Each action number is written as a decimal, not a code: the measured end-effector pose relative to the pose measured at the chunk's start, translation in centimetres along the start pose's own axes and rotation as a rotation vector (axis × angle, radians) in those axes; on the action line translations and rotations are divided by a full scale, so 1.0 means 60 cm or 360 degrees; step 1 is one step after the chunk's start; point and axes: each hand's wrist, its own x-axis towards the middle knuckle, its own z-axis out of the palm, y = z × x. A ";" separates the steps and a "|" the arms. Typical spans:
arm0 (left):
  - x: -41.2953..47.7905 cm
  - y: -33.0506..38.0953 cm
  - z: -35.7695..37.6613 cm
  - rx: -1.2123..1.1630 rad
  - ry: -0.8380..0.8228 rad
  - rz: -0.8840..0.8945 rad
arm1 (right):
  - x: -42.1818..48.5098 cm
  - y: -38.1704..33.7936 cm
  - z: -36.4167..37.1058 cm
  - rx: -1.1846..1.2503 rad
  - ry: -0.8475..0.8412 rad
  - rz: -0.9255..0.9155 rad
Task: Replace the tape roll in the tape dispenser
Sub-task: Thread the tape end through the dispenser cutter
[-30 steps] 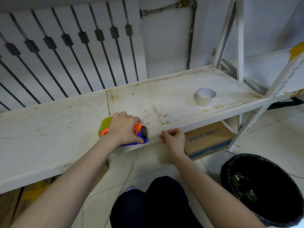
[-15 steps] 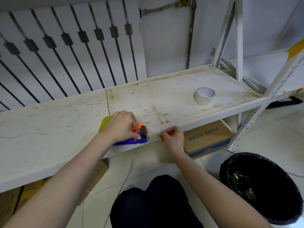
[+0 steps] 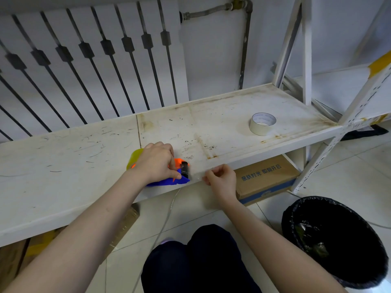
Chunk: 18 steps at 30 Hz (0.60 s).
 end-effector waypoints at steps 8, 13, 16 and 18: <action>0.003 0.001 -0.005 0.0012 -0.0032 -0.0032 | 0.031 -0.027 -0.001 -0.0057 -0.0072 0.0127; 0.004 0.004 -0.001 -0.0028 0.0057 -0.0122 | 0.046 -0.033 0.002 -0.0008 0.0006 0.0155; 0.005 0.004 0.003 -0.0057 0.0052 -0.0170 | 0.053 -0.035 0.008 0.0010 0.0048 0.0147; 0.007 0.005 0.004 -0.0054 0.0041 -0.0179 | 0.058 -0.038 0.011 -0.0012 0.0074 0.0146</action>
